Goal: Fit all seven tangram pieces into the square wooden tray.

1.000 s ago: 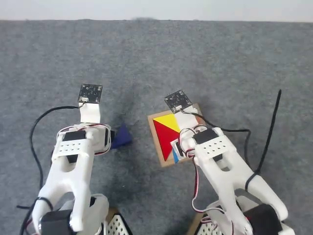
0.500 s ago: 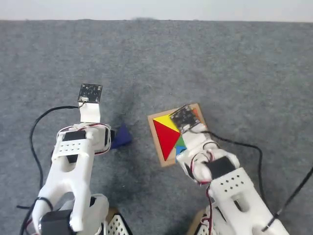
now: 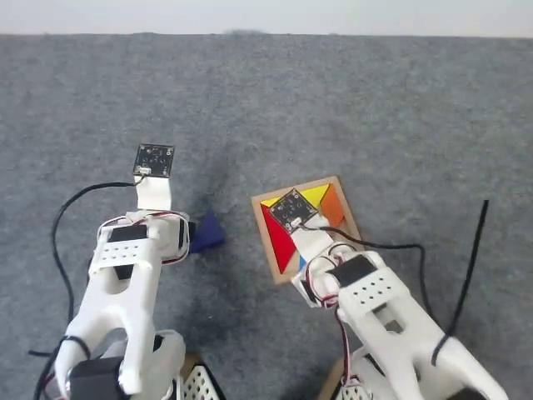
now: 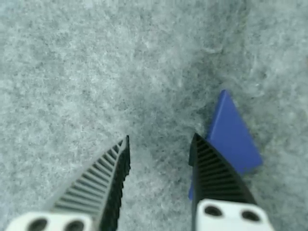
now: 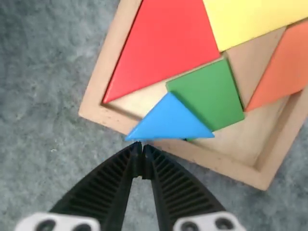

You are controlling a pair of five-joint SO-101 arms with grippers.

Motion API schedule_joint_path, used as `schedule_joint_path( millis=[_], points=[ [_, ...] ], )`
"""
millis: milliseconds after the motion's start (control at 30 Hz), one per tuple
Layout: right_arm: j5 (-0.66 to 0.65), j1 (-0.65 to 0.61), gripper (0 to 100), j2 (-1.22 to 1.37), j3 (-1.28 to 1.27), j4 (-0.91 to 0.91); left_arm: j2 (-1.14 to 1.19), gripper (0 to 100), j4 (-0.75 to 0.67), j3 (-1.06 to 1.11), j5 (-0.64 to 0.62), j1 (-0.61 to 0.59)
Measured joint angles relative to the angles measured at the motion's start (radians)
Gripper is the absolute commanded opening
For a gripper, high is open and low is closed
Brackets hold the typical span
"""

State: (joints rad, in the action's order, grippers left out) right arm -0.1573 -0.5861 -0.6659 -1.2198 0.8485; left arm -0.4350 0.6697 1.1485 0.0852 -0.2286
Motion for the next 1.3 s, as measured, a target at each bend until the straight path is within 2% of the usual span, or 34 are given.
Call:
schedule_joint_path(
  millis=[267, 567, 767, 1033, 1300],
  points=[
    [0.000, 0.000, 0.6, 0.066, 0.025, -0.051, 0.000, 20, 0.000, 0.000, 0.000, 0.000],
    [0.020, -0.101, 0.6, 0.143, 0.094, -0.057, 0.000, 20, 0.000, 0.000, 0.000, 0.017],
    [0.025, -0.100, 0.6, 0.115, 0.094, -0.055, 0.000, 20, 0.000, 0.000, 0.000, 0.026],
    [0.025, 0.071, 0.6, -0.163, 0.043, 0.018, 0.000, 20, 0.000, 0.000, 0.000, 0.026],
    [0.025, 0.135, 0.6, -0.103, 0.031, 0.011, 0.000, 20, 0.000, 0.000, 0.000, 0.026]
  ],
)
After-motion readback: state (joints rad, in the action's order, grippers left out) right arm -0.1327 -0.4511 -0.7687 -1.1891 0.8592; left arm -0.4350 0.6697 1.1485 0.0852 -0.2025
